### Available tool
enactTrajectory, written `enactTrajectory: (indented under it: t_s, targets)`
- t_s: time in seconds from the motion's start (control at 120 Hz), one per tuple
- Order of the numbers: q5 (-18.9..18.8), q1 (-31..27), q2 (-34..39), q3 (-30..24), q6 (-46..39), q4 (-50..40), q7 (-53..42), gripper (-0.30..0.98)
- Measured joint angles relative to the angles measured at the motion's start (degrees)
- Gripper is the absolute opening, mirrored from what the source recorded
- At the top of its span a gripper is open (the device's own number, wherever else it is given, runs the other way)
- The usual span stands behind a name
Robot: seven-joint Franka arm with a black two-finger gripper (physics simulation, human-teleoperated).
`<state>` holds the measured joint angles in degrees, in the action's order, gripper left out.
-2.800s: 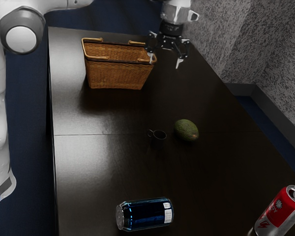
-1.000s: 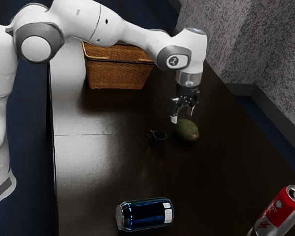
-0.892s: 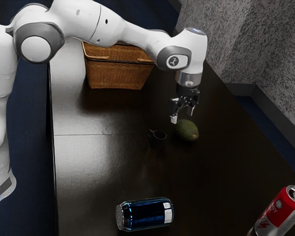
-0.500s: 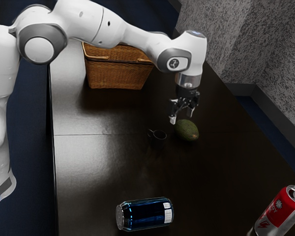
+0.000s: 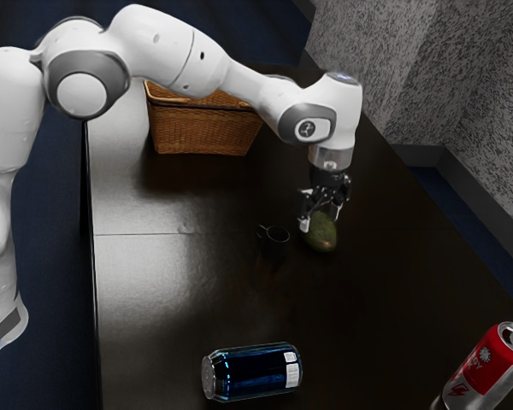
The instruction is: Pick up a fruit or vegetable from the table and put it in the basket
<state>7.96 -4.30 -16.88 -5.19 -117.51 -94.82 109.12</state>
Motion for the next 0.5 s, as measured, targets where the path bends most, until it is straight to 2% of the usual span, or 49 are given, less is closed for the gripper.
enactTrajectory:
  t_s: [0.5]
  targets:
    - [2.4,-0.1,-2.2,0.0,-1.8,0.0,-1.8,0.69]
